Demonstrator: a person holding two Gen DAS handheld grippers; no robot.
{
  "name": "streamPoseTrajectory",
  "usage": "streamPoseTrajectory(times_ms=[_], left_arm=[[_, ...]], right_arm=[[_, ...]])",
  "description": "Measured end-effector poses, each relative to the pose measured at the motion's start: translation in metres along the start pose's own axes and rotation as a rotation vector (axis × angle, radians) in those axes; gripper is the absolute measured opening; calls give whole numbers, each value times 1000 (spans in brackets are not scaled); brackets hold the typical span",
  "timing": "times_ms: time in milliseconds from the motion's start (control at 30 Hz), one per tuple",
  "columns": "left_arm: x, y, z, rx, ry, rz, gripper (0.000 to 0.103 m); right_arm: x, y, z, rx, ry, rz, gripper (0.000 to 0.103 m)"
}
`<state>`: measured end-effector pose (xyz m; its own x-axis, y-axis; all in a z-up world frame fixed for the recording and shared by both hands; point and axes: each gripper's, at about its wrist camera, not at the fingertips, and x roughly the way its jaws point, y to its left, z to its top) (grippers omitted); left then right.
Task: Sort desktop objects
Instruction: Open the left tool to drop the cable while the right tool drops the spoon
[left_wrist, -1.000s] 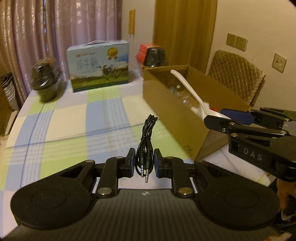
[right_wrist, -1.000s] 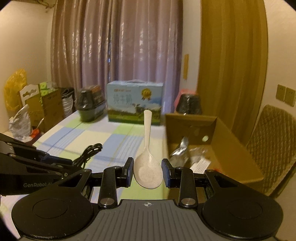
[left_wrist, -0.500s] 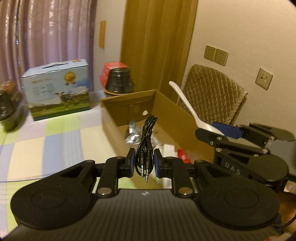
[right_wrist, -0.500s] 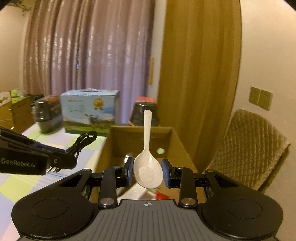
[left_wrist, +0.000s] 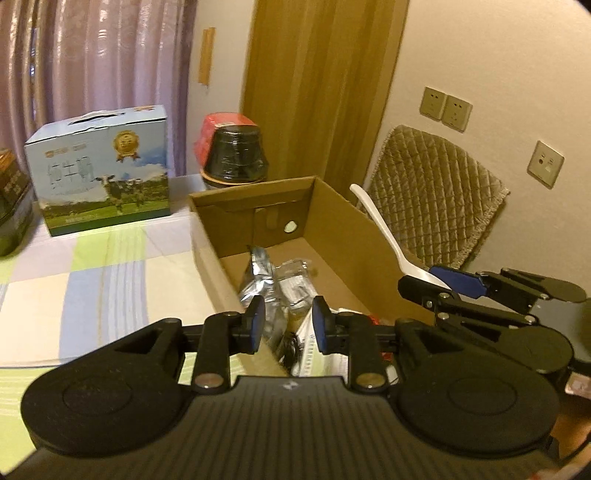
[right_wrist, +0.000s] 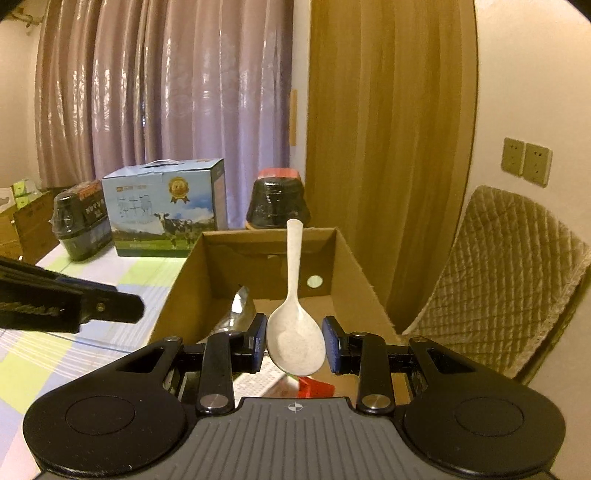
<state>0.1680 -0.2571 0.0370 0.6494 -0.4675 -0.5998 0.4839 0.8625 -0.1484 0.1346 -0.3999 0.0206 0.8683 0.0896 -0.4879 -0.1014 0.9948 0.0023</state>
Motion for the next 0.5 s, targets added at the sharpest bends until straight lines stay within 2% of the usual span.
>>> streamPoseTrajectory(times_ms=[67, 200, 333, 400, 500], left_arm=[[-6, 5, -3, -9, -3, 10, 27], [-18, 12, -11, -23, -1, 23, 40], [-34, 17, -22, -44, 9, 38, 55], [-41, 17, -28, -54, 28, 42, 64], [-55, 16, -37, -72, 23, 50, 82]], right_arm=[[4, -1, 2, 15, 6, 8, 31], [-8, -7, 0, 56, -6, -18, 48], [-27, -13, -11, 84, 18, -36, 60], [-40, -15, -17, 105, 28, -44, 73], [-60, -15, -24, 125, 41, -52, 84]])
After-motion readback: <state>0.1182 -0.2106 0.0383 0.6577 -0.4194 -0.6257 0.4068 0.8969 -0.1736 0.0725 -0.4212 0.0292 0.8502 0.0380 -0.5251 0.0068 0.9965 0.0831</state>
